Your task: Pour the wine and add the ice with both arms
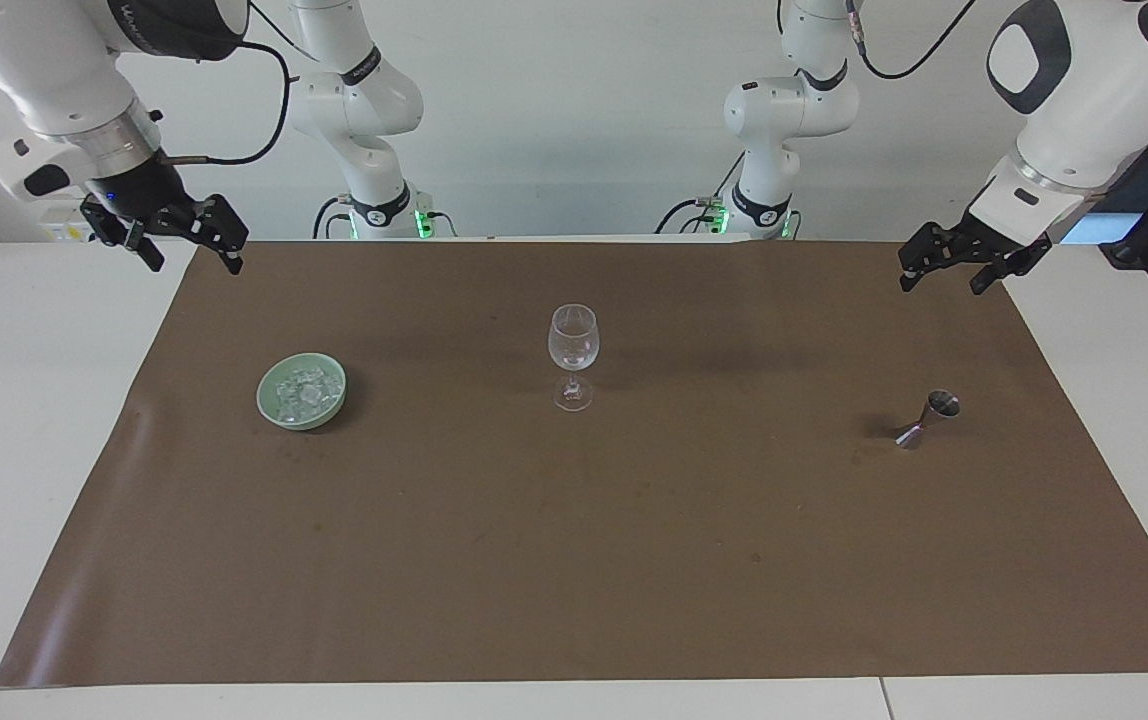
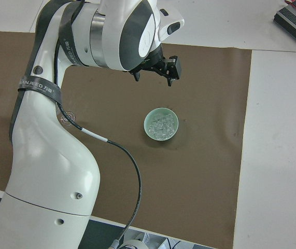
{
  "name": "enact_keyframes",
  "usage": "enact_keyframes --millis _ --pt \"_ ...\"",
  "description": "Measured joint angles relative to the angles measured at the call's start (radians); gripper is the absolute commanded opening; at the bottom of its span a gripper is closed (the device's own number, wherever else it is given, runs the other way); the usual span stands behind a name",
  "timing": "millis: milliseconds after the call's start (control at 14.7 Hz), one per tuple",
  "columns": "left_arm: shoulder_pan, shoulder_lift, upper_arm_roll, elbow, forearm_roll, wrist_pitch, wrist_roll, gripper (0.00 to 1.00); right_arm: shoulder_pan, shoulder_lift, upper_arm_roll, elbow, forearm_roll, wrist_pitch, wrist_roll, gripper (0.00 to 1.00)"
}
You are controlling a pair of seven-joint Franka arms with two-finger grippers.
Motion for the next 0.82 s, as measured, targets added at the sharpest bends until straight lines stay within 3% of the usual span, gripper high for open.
enact_keyframes --millis 817 --pt "0.000 0.000 0.000 0.000 0.000 0.000 0.000 1.00 0.002 0.000 0.002 -0.012 0.000 0.000 0.000 1.00"
